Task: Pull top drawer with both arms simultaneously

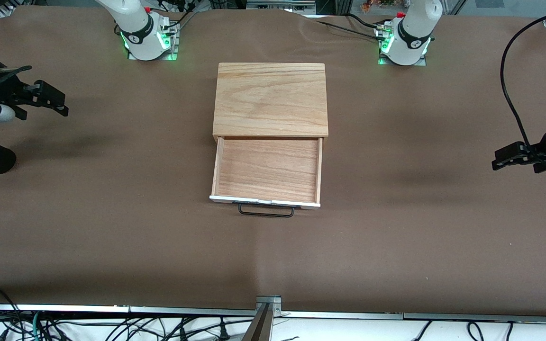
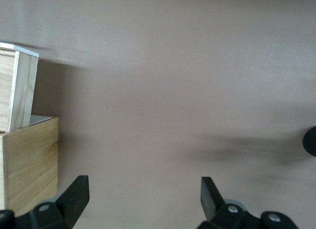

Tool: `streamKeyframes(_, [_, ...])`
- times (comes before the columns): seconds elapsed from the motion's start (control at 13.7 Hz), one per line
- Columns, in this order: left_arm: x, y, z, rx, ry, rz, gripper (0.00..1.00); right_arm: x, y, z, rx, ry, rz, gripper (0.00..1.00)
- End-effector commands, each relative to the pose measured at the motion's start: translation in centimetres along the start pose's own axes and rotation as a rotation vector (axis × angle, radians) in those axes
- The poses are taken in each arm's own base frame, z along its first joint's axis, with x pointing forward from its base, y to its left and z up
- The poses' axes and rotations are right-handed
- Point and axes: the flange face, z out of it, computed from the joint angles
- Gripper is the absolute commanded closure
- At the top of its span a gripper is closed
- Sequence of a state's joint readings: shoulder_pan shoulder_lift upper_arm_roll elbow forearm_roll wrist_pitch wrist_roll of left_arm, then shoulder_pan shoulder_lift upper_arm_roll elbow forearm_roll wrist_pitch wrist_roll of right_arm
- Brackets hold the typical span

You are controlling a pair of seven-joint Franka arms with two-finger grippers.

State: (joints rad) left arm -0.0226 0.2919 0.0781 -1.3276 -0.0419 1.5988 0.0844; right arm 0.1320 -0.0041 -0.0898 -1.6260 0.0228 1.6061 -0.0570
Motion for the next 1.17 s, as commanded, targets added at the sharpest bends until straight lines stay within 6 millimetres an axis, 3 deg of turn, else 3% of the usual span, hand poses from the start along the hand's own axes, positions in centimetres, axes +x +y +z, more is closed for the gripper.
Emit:
streamKeyframes(0.0, [-1.3,0.2,0.0,-0.011,-0.014,-0.035,0.00,0.0,-0.2,-0.3,-0.014,0.015,-0.004,0.00])
streamKeyframes(0.51, [-0.7,2.1,-0.5,-0.008,0.000,-0.007,0.00,0.3,0.0,-0.2,-0.016,0.012,-0.001,0.00])
streamKeyframes(1.1, [-0.7,1.5,-0.4,-0.011,-0.001,-0.019,0.00,0.3,0.0,-0.2,-0.018,0.009,-0.001,0.00])
